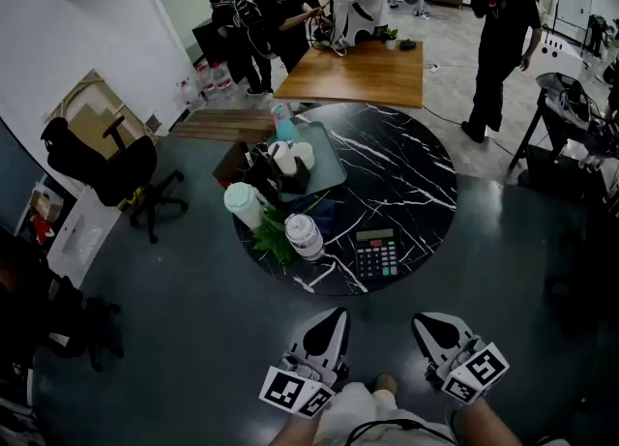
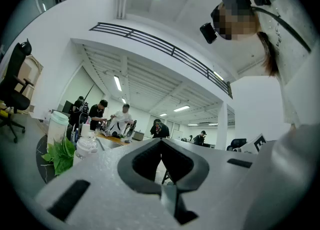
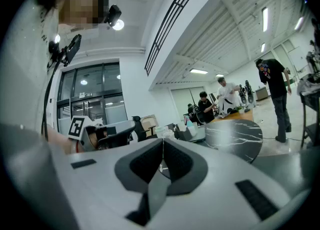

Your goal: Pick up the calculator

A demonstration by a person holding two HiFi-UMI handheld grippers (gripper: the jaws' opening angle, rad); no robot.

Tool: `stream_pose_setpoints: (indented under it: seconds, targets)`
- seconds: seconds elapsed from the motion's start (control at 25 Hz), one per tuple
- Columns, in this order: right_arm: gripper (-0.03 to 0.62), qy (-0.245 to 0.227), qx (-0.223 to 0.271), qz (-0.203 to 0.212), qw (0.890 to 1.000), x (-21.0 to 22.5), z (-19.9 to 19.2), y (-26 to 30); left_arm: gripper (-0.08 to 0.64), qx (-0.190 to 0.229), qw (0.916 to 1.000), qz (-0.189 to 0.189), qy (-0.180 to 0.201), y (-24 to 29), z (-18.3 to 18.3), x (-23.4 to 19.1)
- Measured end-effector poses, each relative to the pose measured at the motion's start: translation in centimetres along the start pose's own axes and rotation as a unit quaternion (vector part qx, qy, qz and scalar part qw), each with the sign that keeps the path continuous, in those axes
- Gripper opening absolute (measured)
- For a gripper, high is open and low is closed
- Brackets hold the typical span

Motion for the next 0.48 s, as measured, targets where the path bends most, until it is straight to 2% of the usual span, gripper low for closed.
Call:
stream_pose_setpoints:
  seconds: [0.28, 0.48]
  targets:
    - [0.009, 0.019, -0.047, 0.005, 0.999, 5.6, -1.4, 5.1, 0.008, -0.028, 0.9993, 0.01, -0.024, 3.7, -3.1, -3.4]
    - [0.011, 0.067, -0.085, 0.003, 0.994, 11.6, -2.0, 9.5, 0.008, -0.047, 0.9979, 0.025, -0.037, 6.5, -5.0, -6.8]
Point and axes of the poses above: the fingertips, and each gripper's own axes: y forward along the fingers, x to its right, z out of its top, the point moved 10 cm from there along -y, backward along the fingers
